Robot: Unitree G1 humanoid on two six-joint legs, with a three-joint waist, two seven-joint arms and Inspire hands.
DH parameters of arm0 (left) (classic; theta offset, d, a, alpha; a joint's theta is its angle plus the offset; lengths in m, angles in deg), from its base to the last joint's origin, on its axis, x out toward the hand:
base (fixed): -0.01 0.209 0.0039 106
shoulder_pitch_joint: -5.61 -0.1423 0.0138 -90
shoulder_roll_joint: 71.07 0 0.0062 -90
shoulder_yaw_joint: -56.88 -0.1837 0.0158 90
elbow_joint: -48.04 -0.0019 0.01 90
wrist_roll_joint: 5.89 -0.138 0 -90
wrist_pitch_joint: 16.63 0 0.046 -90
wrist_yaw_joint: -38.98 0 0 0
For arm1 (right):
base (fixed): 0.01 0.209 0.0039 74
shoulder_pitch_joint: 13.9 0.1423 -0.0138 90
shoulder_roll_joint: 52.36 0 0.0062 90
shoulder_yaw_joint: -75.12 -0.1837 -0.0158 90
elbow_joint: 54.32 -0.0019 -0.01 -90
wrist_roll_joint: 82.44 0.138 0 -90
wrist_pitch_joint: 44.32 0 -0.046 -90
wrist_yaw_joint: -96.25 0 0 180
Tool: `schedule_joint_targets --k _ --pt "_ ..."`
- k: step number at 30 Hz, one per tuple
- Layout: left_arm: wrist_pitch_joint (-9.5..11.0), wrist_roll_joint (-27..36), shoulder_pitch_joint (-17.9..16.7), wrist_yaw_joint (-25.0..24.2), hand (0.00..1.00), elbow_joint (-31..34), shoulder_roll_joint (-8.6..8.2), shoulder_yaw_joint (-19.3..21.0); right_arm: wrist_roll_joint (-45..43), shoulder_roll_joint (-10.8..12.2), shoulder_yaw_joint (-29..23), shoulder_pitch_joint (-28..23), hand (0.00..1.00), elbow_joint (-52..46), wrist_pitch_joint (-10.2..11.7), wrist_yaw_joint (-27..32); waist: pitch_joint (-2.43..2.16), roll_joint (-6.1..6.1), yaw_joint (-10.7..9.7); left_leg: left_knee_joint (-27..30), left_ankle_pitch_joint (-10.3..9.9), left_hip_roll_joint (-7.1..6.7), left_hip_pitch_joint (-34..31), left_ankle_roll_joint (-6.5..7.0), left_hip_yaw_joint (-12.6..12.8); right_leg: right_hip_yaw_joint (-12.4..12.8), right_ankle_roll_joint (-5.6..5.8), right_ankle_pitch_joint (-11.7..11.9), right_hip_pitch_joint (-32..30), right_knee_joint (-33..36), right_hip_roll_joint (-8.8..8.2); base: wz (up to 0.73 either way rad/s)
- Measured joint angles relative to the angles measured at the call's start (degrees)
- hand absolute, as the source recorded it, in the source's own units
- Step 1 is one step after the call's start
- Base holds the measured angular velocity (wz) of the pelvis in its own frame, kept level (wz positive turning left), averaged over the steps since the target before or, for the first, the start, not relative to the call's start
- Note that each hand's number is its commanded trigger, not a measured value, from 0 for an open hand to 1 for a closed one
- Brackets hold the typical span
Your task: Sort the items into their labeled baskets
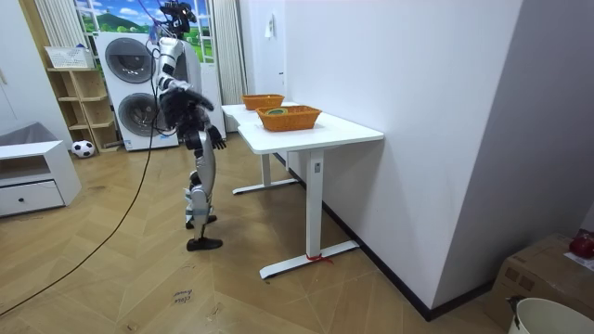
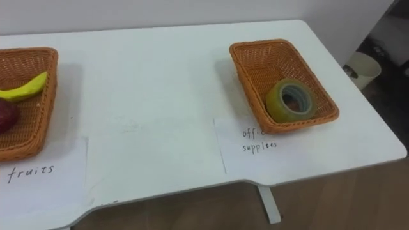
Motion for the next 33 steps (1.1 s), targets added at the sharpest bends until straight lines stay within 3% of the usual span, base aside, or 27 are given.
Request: schedule_joint_targets --k 8,10,12,17,19,25,33 --pt "0.02 0.07 -0.03 -0.36 0.0 0.05 -0.07 0.06 2.65 4.59 0.44 -2.77 0.0 7.99 0.8 -0.83 0.21 0.4 0.23 -0.32 -0.18 0.18 0.3 -0.16 0.48 -0.12 -0.27 0.15 -0.09 0.01 0.12 -0.05" --pt "0.03 0.65 -0.07 -0.37 0.0 0.04 -0.44 0.13 2.51 5.9 0.72 -3.02 0.0 10.32 1.25 -1.64 -0.1 1.03 0.4 -0.11 -0.17 0.16 0.47 -0.15 0.58 0.07 -0.35 0.2 -0.05 0.0 0.17 0.0" --pt "0.04 2.08 -0.04 -0.31 0.0 0.02 -0.93 0.15 2.66 7.68 1.92 -3.77 0.0 12.05 1.37 -2.23 -0.03 1.24 1.1 -0.25 -0.18 0.16 0.68 -0.16 0.55 0.29 -0.35 0.2 0.02 0.02 0.24 -0.05" --pt "0.34 5.75 -0.02 -0.27 0.0 -0.54 -2.27 0.53 3.15 13.41 5.35 -5.76 0.0 14.58 1.42 -4.71 0.09 3.09 1.97 -0.34 -0.27 0.16 0.75 -0.2 0.44 -0.42 -0.35 0.2 0.02 0.0 0.22 -0.01" --pt "0.51 7.76 0.0 -0.26 0.0 -0.93 -2.8 0.55 3.09 15.26 8.06 -6.67 0.0 15.51 1.51 -5.6 -0.09 4.03 2.82 -0.35 -0.29 0.16 0.93 -0.23 0.4 -0.37 -0.35 0.2 0.04 -0.03 0.25 -0.07" --pt "1.98 11.34 -0.04 -0.26 0.0 -3.0 -3.91 0.3 3.4 18.08 17.52 -6.4 0.0 19.57 2.3 -9.16 0.03 4.38 5.02 -0.64 -0.34 0.11 1.93 -0.24 0.03 -0.49 -0.36 0.17 1.02 -0.17 0.26 0.0" --pt "4.08 14.63 0.14 -0.36 0.0 -3.88 -5.38 -1.95 2.89 19.4 27.02 -5.69 0.0 22.86 3.17 -16.05 0.26 4.95 7.86 -0.16 -0.44 -0.28 1.72 -0.21 -1.93 -0.3 -0.35 -0.11 2.16 -1.85 0.3 0.1"
